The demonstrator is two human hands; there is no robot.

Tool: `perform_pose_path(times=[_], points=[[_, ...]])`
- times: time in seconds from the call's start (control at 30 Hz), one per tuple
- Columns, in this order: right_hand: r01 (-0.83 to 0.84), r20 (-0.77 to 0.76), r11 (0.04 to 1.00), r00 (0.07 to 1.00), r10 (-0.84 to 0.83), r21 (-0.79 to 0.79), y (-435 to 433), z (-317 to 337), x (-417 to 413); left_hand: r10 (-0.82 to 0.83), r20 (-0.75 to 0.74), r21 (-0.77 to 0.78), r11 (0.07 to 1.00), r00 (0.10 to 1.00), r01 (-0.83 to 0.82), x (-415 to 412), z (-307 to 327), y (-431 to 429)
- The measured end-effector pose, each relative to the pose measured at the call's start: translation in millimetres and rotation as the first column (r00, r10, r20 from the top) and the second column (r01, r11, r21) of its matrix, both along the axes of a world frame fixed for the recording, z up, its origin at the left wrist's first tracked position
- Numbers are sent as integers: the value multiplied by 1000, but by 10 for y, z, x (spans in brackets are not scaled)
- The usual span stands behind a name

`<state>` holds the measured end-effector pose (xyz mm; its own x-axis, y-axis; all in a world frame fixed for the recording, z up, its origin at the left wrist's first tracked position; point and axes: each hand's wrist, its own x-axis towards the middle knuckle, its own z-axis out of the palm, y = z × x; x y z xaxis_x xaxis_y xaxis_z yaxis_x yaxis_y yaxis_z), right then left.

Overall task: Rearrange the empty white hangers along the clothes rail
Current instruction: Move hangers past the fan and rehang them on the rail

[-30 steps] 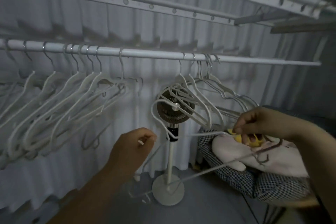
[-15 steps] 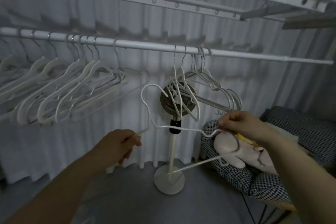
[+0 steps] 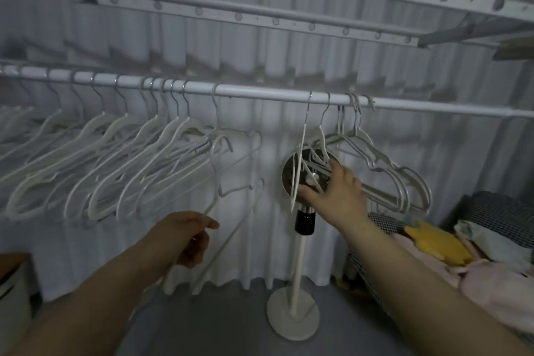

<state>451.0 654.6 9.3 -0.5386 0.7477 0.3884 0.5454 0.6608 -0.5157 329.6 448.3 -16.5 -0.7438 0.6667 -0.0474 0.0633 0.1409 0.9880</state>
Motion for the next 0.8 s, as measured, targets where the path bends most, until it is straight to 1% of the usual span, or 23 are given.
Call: perform_pose_path(times=[0.07, 0.17, 0.2, 0.23, 0.27, 0.33, 0.4, 0.47, 0.57, 0.63, 0.73, 0.8], points=[[43, -30, 999, 999, -43, 9, 0, -5, -117, -9, 17, 73, 997, 1000, 8, -61, 15, 146], [117, -185, 993, 977, -110, 29, 18, 96, -248, -31, 27, 142, 989, 999, 27, -161, 70, 371], [120, -221, 992, 969, -110, 32, 4, 141, -289, -43, 30, 161, 986, 999, 37, -197, 94, 444], [109, -226, 993, 969, -95, 48, -26, 176, -335, -53, 31, 178, 983, 998, 47, -231, 117, 514], [88, -191, 992, 979, -70, 86, -75, 193, -382, -60, 24, 195, 979, 998, 54, -265, 137, 579], [22, -41, 985, 999, -15, 172, -208, 157, -488, -67, -18, 222, 973, 998, 69, -337, 172, 688], [-20, 66, 981, 998, 8, 192, -292, 73, -592, -69, -77, 226, 970, 995, 85, -424, 203, 779], [14, 98, 984, 995, -32, 178, -273, -5, -639, -81, -108, 234, 967, 991, 104, -509, 229, 867], [100, 89, 982, 989, -115, 162, -122, -67, -596, -101, -112, 283, 951, 989, 129, -599, 293, 1001], [128, 57, 982, 989, -137, 141, -10, -84, -539, -109, -121, 315, 938, 987, 142, -648, 351, 1100], [148, -37, 988, 989, -146, 37, 108, -71, -429, -119, -124, 354, 922, 985, 156, -718, 440, 1235], [162, -66, 987, 985, -161, 13, 188, -71, -359, -120, -126, 376, 913, 985, 159, -752, 499, 1306]])
